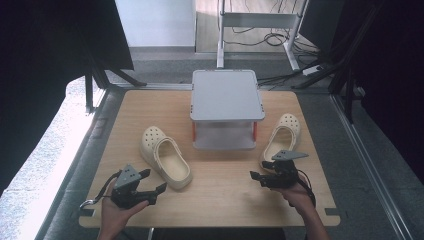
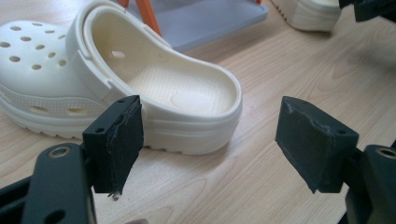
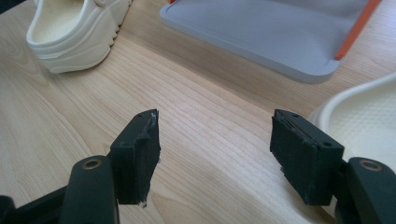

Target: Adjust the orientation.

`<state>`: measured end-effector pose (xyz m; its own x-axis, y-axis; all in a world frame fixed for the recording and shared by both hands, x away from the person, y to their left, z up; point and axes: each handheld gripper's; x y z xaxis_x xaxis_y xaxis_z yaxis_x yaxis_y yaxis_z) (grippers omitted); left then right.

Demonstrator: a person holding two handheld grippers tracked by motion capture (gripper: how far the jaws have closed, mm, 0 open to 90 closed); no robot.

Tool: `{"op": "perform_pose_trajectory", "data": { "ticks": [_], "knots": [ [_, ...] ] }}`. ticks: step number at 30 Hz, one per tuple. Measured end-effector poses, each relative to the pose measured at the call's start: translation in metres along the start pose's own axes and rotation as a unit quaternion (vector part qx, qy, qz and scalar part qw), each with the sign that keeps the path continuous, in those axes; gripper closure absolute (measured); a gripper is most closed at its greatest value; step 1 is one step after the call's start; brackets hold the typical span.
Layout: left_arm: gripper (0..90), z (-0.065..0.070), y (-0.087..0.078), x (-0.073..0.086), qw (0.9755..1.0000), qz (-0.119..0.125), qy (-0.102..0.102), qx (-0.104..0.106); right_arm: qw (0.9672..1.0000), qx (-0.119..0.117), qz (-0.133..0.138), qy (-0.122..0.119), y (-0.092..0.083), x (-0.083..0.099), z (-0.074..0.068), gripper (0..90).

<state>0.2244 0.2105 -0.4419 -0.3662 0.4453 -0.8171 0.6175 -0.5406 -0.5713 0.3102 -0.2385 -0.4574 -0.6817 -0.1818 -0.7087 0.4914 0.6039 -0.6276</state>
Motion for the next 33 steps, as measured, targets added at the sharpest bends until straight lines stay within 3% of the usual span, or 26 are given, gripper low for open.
{"op": "perform_pose_trajectory", "data": {
  "ticks": [7, 11, 15, 16, 19, 20, 23, 33],
  "knots": [
    [23.7, 0.001, -0.003, 0.0, 1.0, 0.005, -0.004, 0.0, 0.9993, -0.038, -0.001, -0.001, 0.004, -0.003, 0.0, 34.2],
    [23.7, 0.001, -0.005, 0.001, 1.0, 0.005, -0.002, -0.003, 0.9991, -0.041, -0.004, -0.008, 0.006, -0.006, -0.001, 34.9],
    [23.7, 0.002, -0.009, 0.001, 1.0, 0.008, -0.003, 0.0, 0.9983, -0.054, -0.008, -0.017, 0.011, -0.016, -0.007, 35.6],
    [23.7, 0.003, -0.012, 0.002, 0.9999, 0.011, -0.004, -0.002, 0.9972, -0.068, -0.008, -0.029, 0.012, -0.023, -0.011, 36.3],
    [23.7, 0.003, -0.012, 0.002, 0.9999, 0.012, -0.005, -0.003, 0.9964, -0.079, -0.007, -0.029, 0.015, -0.032, -0.013, 37.4],
    [23.7, 0.003, -0.011, 0.002, 0.9999, 0.009, -0.005, -0.003, 0.9966, -0.073, -0.006, -0.038, 0.02, -0.041, -0.017, 38.4],
    [23.7, 0.004, -0.009, 0.001, 1.0, 0.005, -0.002, -0.004, 0.9952, -0.087, -0.007, -0.045, 0.028, -0.053, -0.023, 39.2],
    [23.8, 0.005, -0.01, -0.001, 1.0, 0.007, 0.004, -0.001, 0.9923, -0.104, -0.018, -0.064, 0.059, -0.07, -0.046, 40.9]
  ]
}}
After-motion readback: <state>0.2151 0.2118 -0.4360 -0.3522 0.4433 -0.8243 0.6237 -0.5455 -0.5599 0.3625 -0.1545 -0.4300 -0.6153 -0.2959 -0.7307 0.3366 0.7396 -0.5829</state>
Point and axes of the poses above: each handheld gripper's, and its own axes: y roughly forward along the jaws, x roughly out of its underside, z roughly to its right, and after that the axes turned 12 degrees about y, right-handed
